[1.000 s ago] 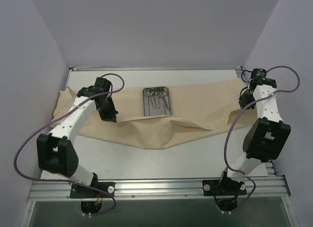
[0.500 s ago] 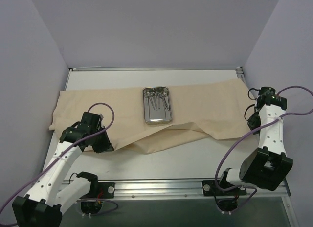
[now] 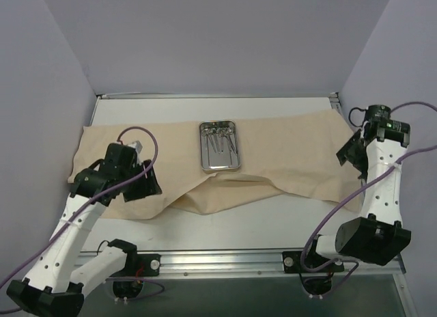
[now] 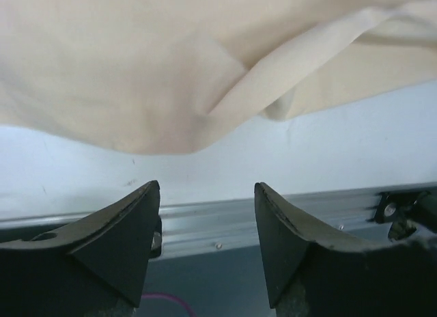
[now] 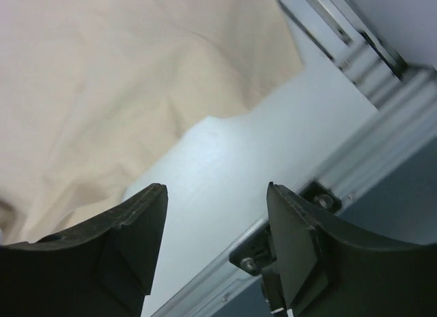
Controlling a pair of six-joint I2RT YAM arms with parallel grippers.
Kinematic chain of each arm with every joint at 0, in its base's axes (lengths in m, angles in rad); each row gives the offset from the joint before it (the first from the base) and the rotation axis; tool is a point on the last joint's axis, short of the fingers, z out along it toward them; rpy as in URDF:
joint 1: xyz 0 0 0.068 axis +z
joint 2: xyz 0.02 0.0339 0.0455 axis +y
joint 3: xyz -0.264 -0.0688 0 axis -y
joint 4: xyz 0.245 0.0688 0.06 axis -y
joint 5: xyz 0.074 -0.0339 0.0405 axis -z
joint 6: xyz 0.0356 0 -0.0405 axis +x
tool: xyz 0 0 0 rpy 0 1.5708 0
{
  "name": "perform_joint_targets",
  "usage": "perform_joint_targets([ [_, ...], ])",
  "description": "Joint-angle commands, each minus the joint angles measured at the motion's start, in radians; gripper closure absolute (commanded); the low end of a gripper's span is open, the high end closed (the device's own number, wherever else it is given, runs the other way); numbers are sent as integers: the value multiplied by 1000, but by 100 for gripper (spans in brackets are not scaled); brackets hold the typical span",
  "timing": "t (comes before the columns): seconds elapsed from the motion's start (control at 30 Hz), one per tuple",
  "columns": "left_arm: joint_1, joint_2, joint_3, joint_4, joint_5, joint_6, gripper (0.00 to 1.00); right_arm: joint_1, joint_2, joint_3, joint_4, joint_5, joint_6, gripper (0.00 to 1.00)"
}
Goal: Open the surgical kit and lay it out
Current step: Open the surgical kit at the center of the board.
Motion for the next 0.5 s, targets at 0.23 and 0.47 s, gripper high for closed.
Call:
perform_joint_targets([
  [0.23, 110, 595, 459, 141, 14, 171, 84, 247, 391, 255, 365, -342, -21, 76],
  [0.47, 299, 948, 671, 45, 104, 157, 98, 321, 691, 396, 454, -408, -101, 100],
])
